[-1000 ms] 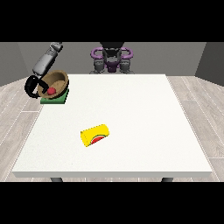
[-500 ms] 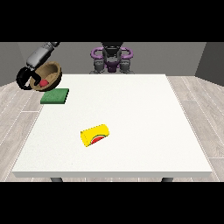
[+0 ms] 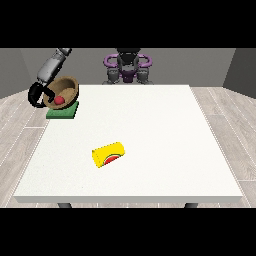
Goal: Pick the cup and pour the ball into the bowl, then pick the bowl and place it on the pad
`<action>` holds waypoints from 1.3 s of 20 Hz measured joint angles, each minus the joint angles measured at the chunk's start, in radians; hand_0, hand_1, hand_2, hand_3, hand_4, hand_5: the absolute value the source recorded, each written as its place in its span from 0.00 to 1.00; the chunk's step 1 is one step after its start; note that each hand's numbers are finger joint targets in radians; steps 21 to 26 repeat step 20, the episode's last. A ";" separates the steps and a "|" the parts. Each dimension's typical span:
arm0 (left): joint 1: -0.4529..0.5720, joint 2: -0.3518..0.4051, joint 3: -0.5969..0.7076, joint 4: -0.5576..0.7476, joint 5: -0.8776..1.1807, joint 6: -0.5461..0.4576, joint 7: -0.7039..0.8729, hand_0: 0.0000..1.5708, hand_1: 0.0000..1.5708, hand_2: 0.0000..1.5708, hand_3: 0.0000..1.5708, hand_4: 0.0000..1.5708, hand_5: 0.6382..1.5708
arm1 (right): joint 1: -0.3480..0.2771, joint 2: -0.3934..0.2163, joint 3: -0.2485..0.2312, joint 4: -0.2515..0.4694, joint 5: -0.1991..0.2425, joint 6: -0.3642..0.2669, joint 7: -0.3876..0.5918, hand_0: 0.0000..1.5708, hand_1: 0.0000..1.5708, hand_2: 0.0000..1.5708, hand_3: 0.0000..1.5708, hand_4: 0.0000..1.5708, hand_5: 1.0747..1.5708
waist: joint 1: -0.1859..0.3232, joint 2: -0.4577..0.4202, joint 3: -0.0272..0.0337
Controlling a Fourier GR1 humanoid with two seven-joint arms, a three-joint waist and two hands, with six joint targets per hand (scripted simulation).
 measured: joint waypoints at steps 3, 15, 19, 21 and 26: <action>0.018 -0.009 0.002 -0.009 0.001 0.007 -0.009 0.00 0.00 0.00 0.00 0.00 0.95 | 0.003 0.006 -0.024 0.028 -0.027 0.018 0.011 1.00 1.00 1.00 1.00 0.56 0.98 | -0.002 -0.001 0.0002; 0.019 0.048 0.042 -0.100 0.059 0.021 0.041 0.00 0.00 0.00 0.00 0.00 0.94 | -0.034 -0.123 -0.129 0.122 -0.084 -0.038 0.034 0.30 0.30 0.35 0.44 0.00 0.88 | 0.018 0.071 0.0010; 0.048 0.037 0.040 -0.089 0.060 0.012 0.029 0.00 0.00 0.00 0.00 0.00 0.94 | -0.049 -0.146 -0.135 0.119 -0.096 -0.012 0.059 0.13 0.13 0.19 0.28 0.00 0.81 | 0.012 0.048 0.0005; 0.053 0.031 0.036 -0.086 0.057 0.012 0.026 0.00 0.00 0.00 0.00 0.00 0.94 | -0.060 -0.165 -0.135 0.118 -0.099 0.004 0.085 0.09 0.09 0.18 0.24 0.00 0.79 | 0.009 0.036 0.0002; 0.053 0.031 0.036 -0.086 0.057 0.012 0.026 0.00 0.00 0.00 0.00 0.00 0.94 | -0.060 -0.165 -0.135 0.118 -0.099 0.004 0.085 0.09 0.09 0.18 0.24 0.00 0.79 | 0.009 0.036 0.0002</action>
